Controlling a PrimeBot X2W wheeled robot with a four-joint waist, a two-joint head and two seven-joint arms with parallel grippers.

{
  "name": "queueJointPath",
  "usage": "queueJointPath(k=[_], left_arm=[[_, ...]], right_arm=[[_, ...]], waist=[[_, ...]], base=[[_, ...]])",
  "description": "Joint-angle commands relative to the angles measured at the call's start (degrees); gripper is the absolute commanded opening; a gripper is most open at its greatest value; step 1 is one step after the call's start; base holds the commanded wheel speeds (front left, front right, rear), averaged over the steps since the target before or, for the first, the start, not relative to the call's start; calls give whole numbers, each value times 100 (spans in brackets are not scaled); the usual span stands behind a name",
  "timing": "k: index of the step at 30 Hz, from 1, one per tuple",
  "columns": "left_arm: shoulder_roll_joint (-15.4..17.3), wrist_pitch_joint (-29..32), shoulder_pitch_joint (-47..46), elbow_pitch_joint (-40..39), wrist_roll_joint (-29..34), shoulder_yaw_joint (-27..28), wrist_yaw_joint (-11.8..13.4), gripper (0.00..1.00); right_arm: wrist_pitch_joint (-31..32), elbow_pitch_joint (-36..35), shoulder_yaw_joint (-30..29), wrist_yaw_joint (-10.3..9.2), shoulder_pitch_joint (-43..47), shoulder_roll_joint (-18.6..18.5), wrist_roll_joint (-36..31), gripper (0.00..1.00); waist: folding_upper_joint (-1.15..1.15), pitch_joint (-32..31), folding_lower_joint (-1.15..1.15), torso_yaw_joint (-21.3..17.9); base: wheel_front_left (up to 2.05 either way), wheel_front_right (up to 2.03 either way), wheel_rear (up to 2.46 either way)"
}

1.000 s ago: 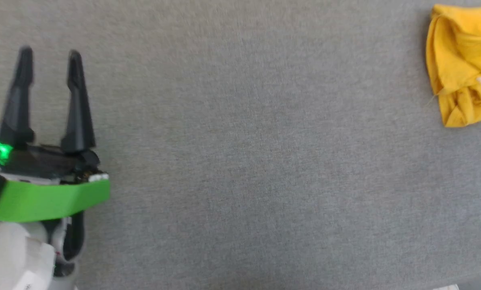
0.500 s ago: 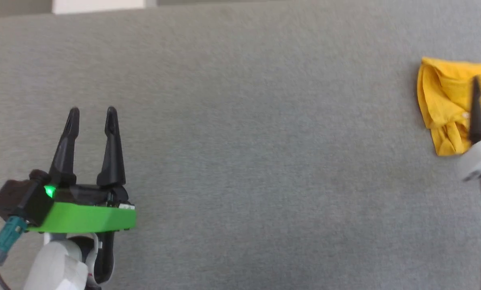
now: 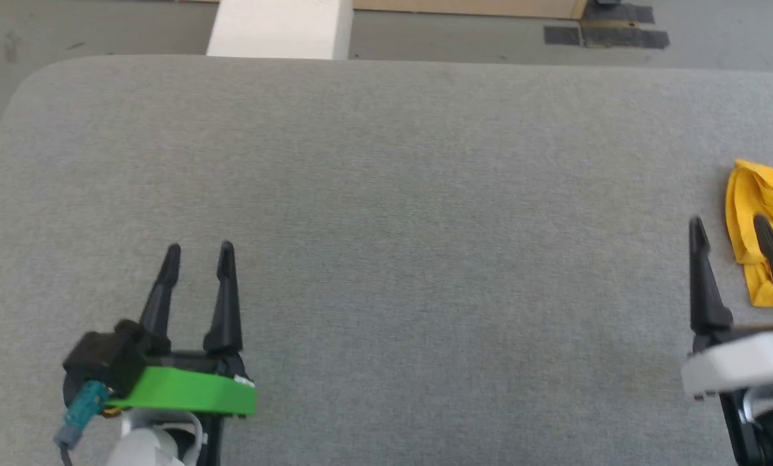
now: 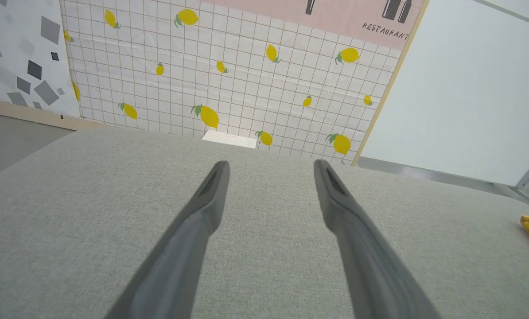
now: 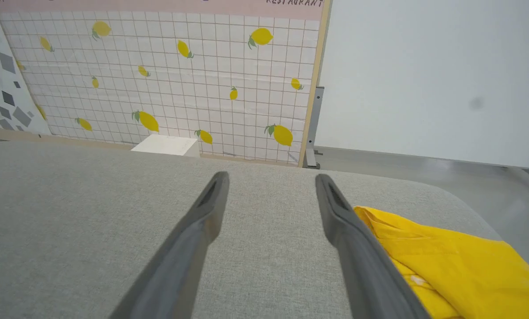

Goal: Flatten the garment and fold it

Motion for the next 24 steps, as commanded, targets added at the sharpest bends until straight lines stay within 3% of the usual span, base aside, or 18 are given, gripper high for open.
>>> queueJointPath(k=[1, 14, 15, 24], left_arm=[[-72, -41, 103, 12, 64, 18, -44, 100], [-469, -44, 343, 285, 479, 194, -311, 100], [-454, -13, 254, 276, 451, 178, -285, 0], [-465, 33, 247, 278, 510, 194, -281, 0]], right_arm=[[-122, 19, -60, -10, 137, 3, 102, 100], [-850, 1029, -177, -10, 468, 4, 280, 100], [-815, 1034, -184, 0, 422, 3, 256, 0], [-790, 1041, -148, 0, 413, 2, 245, 0]], waist=[[0, -78, 0, 85], [0, -320, 0, 135], [0, -307, 0, 137], [0, -341, 0, 129]], base=[[0, 0, 0], [0, 0, 0], [0, 0, 0], [0, 0, 0]])
